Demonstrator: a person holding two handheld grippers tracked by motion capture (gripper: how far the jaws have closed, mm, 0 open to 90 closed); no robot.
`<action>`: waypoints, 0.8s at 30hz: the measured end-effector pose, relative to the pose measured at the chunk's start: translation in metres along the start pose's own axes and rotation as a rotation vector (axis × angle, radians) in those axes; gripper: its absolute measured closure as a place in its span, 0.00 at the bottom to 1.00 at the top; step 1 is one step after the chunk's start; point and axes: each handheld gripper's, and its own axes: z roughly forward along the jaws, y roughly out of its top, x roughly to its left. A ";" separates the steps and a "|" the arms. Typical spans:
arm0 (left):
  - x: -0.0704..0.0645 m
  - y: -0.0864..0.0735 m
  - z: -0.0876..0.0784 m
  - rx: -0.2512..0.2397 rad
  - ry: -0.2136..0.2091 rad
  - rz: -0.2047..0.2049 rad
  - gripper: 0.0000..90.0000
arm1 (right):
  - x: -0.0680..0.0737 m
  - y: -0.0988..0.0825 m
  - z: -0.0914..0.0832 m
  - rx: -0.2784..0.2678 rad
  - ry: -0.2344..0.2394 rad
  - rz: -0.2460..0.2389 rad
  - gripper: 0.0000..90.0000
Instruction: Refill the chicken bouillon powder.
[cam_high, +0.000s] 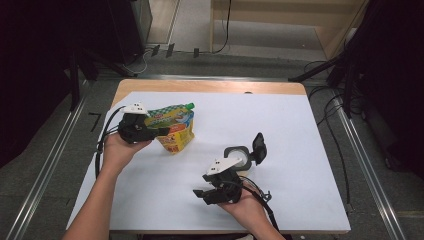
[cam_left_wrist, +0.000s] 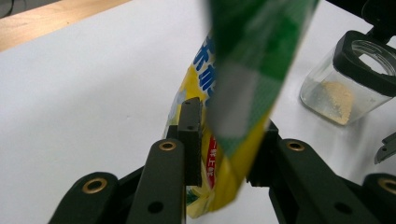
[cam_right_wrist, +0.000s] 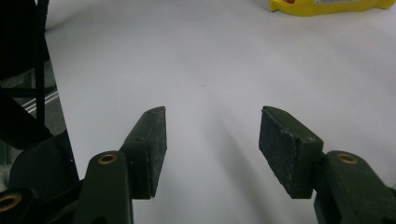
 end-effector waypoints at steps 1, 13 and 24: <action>0.001 -0.001 0.000 -0.004 -0.004 -0.003 0.81 | 0.000 -0.001 0.000 0.003 -0.001 0.003 0.48; -0.002 0.005 -0.002 -0.055 -0.008 -0.017 0.87 | -0.002 -0.003 0.001 0.006 -0.017 0.003 0.49; -0.001 0.001 0.010 -0.020 0.006 -0.011 0.70 | 0.000 -0.004 0.003 0.013 -0.020 -0.004 0.50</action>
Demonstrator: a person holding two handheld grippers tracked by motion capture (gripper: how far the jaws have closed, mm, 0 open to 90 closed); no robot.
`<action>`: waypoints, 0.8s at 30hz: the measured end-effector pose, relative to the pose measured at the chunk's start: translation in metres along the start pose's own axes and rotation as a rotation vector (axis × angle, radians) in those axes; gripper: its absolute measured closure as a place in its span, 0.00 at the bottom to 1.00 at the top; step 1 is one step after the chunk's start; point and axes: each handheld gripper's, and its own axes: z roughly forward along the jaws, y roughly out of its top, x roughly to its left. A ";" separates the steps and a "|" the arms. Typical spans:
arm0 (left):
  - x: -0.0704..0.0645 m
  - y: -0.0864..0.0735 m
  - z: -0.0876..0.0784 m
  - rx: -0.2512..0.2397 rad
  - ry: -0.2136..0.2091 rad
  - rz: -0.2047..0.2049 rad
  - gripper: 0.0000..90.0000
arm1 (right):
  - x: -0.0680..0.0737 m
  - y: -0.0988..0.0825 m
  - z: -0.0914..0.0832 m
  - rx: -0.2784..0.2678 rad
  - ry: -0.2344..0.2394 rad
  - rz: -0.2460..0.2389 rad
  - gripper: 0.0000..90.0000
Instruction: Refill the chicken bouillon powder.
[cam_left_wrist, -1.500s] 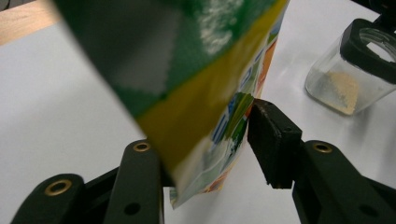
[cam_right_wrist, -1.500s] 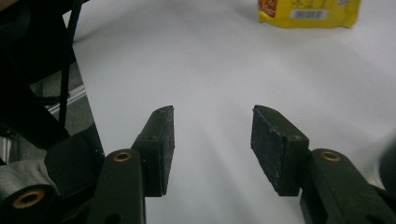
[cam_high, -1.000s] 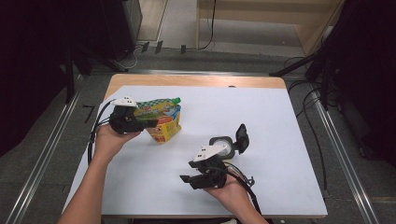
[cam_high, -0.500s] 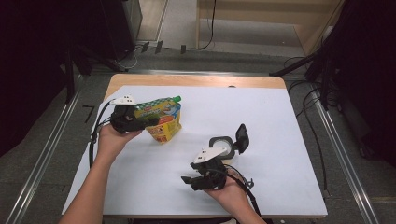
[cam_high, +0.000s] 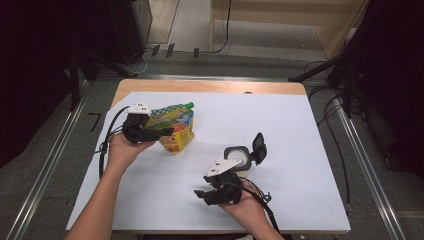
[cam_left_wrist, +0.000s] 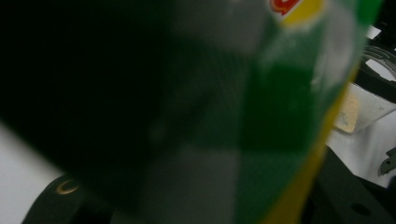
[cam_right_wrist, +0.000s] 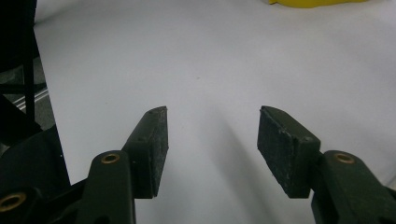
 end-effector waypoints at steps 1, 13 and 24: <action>0.000 0.000 0.000 -0.008 -0.007 -0.005 0.70 | 0.000 0.000 0.000 -0.001 0.000 0.002 0.50; -0.009 0.013 -0.014 -0.027 -0.008 0.016 0.99 | 0.000 -0.002 0.002 0.005 -0.001 -0.004 0.50; -0.009 0.013 -0.014 -0.026 -0.018 0.007 0.99 | -0.001 -0.002 0.001 0.003 0.000 0.003 0.50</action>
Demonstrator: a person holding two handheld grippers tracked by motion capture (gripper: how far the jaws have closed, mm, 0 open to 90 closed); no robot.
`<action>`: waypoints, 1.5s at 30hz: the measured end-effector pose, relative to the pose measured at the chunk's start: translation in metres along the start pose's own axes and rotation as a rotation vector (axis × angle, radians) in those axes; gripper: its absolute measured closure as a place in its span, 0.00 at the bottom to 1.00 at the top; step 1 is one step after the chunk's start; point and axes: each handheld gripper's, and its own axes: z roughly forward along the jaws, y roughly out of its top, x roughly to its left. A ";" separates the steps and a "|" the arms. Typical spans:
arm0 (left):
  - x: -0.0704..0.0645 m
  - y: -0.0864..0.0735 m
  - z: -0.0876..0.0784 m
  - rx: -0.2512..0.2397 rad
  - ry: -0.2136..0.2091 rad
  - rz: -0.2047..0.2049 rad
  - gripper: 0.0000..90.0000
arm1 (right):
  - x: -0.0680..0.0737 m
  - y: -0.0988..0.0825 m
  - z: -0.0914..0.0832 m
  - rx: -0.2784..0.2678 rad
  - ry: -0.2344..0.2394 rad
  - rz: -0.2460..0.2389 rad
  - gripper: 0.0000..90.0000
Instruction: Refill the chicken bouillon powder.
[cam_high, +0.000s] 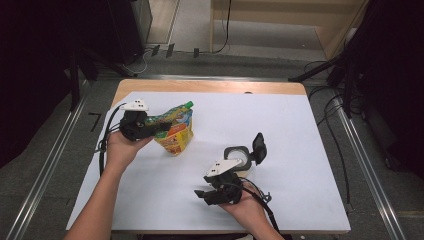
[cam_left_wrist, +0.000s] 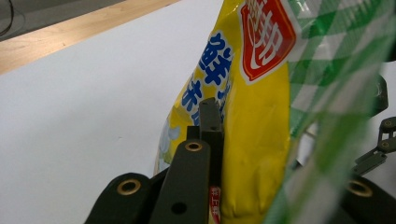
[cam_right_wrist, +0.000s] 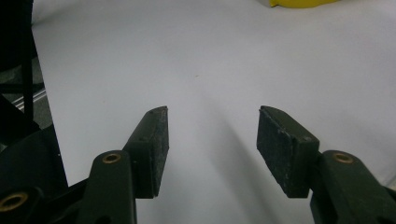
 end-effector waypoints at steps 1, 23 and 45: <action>0.000 0.000 0.000 0.003 -0.001 -0.009 0.99 | 0.000 0.000 0.000 0.000 0.000 0.000 0.50; -0.044 0.039 -0.034 0.063 -0.087 -0.033 1.00 | -0.003 0.000 0.003 -0.032 -0.006 0.011 0.50; -0.097 0.052 -0.048 0.133 -0.275 -0.009 1.00 | -0.007 0.002 0.018 -0.101 -0.083 0.054 0.55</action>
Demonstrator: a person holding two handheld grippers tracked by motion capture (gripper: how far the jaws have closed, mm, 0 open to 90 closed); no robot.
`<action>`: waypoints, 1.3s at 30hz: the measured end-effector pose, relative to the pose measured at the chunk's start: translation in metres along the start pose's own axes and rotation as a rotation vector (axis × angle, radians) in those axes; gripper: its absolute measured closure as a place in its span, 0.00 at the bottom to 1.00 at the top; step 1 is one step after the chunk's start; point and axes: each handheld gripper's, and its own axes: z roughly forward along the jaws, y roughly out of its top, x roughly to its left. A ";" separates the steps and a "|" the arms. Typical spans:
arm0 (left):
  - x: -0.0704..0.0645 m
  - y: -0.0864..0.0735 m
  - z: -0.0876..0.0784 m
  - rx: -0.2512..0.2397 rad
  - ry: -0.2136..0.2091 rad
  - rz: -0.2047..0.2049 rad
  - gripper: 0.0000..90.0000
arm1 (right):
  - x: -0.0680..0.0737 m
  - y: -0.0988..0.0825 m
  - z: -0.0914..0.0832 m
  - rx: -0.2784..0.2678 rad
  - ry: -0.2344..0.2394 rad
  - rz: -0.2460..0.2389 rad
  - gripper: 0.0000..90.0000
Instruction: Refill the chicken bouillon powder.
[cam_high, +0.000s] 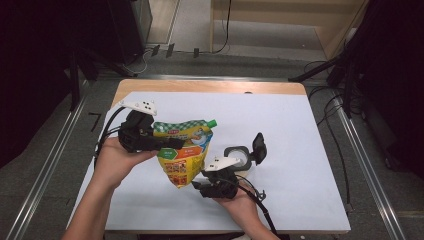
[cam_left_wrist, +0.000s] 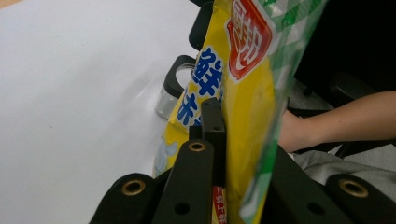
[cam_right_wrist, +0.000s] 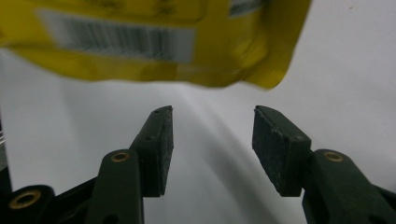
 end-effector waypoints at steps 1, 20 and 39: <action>-0.002 0.000 0.001 0.006 -0.004 0.001 1.00 | 0.000 0.000 0.001 -0.007 -0.004 0.002 0.55; -0.002 -0.002 0.021 0.024 -0.057 -0.076 1.00 | 0.019 -0.007 -0.001 -0.079 -0.061 -0.185 0.63; -0.005 -0.003 0.046 0.026 -0.024 -0.043 0.90 | 0.040 -0.003 -0.003 -0.059 0.006 -0.231 0.61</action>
